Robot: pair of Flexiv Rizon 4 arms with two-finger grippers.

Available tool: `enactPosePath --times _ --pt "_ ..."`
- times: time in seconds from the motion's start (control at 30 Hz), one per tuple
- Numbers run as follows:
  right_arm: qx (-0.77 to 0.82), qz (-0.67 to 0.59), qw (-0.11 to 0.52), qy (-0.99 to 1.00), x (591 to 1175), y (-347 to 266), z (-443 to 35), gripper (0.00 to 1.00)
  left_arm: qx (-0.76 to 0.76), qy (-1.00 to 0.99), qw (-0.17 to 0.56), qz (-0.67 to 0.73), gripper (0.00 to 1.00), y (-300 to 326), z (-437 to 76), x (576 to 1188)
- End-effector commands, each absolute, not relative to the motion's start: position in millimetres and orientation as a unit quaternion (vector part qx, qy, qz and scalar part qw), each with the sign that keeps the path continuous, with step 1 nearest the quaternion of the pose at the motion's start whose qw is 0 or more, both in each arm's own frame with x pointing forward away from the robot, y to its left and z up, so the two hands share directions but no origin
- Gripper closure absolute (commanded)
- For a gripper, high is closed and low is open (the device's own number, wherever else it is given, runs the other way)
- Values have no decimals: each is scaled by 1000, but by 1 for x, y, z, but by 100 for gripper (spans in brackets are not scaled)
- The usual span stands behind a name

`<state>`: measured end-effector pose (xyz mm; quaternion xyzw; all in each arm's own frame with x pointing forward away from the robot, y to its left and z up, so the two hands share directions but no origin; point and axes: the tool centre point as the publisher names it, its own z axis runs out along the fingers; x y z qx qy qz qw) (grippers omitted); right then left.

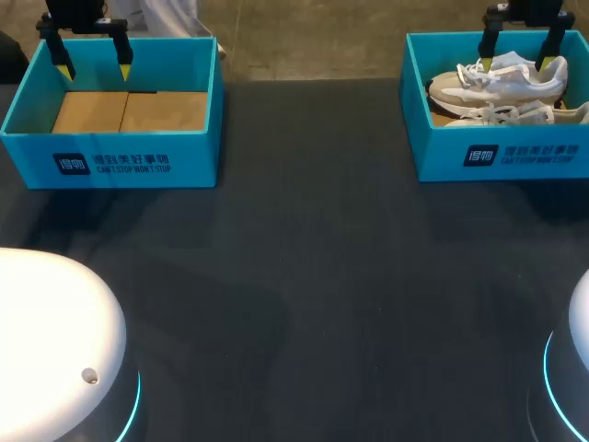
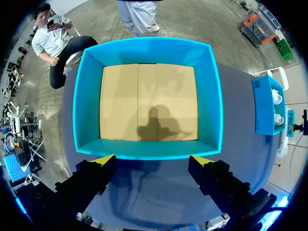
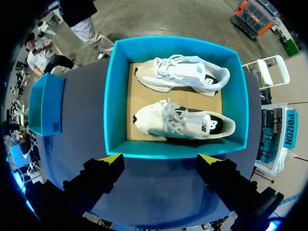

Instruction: Take the shoe out of the shoebox, open the shoe tongue, remove and reinsert the insole, then place the shoe into the shoebox

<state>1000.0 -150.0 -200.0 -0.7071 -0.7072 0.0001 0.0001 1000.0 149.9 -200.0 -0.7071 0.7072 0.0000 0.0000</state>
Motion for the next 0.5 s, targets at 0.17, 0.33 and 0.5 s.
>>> enactPosePath --times 0.17,0.33,0.5 --pt "-707 0 0 -707 1000 -150 -200 0 -707 707 0 0 0 150 -200 1000" --pt "-707 0 0 -707 1000 -150 -200 0 -707 707 0 0 0 150 -200 1000" --pt "-710 2 -3 -705 1000 -151 -201 0 -707 707 0 0 0 150 -200 1000"
